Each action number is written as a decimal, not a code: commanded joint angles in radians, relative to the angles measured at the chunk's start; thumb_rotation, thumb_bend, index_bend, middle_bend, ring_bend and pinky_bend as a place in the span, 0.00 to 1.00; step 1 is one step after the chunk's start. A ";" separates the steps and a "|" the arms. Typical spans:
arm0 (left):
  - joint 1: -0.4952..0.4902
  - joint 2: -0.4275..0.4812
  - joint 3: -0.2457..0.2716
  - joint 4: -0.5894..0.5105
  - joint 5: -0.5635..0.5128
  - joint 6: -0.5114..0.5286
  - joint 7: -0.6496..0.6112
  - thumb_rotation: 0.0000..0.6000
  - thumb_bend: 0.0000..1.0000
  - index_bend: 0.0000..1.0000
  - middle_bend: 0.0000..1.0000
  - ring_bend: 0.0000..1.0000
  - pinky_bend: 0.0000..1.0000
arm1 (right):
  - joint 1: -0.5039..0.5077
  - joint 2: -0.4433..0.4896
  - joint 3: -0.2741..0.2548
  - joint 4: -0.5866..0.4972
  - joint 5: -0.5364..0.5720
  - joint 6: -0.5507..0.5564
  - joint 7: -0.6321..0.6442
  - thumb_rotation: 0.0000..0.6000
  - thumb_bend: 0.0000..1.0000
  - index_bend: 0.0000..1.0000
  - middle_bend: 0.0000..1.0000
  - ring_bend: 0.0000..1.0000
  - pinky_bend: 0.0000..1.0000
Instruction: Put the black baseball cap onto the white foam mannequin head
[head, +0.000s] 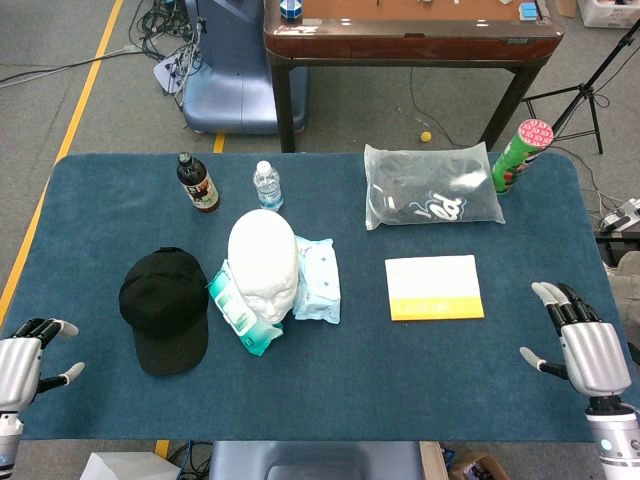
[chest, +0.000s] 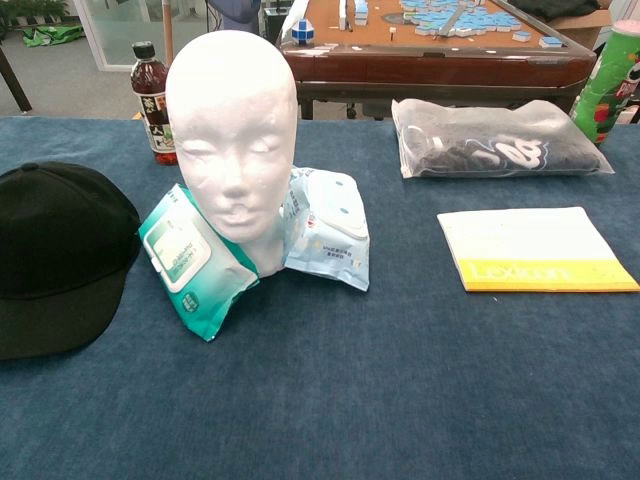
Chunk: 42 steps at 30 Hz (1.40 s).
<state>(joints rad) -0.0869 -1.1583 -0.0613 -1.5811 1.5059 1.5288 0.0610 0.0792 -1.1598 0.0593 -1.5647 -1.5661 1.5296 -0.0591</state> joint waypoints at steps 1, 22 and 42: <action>-0.001 -0.007 0.002 0.008 0.001 -0.004 0.001 1.00 0.03 0.45 0.46 0.34 0.52 | -0.001 0.004 -0.001 -0.004 -0.007 0.005 0.005 1.00 0.00 0.13 0.18 0.12 0.30; 0.001 -0.019 0.051 -0.034 0.120 0.030 0.015 1.00 0.03 0.57 0.54 0.37 0.53 | -0.005 0.030 0.003 -0.019 -0.013 0.024 0.049 1.00 0.00 0.13 0.18 0.12 0.30; -0.063 -0.105 0.087 -0.039 0.148 -0.113 0.174 1.00 0.03 0.69 0.73 0.43 0.53 | -0.006 0.041 0.004 -0.018 -0.012 0.022 0.076 1.00 0.00 0.13 0.18 0.12 0.30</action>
<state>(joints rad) -0.1444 -1.2551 0.0248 -1.6259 1.6586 1.4246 0.2297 0.0734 -1.1188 0.0638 -1.5826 -1.5780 1.5520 0.0169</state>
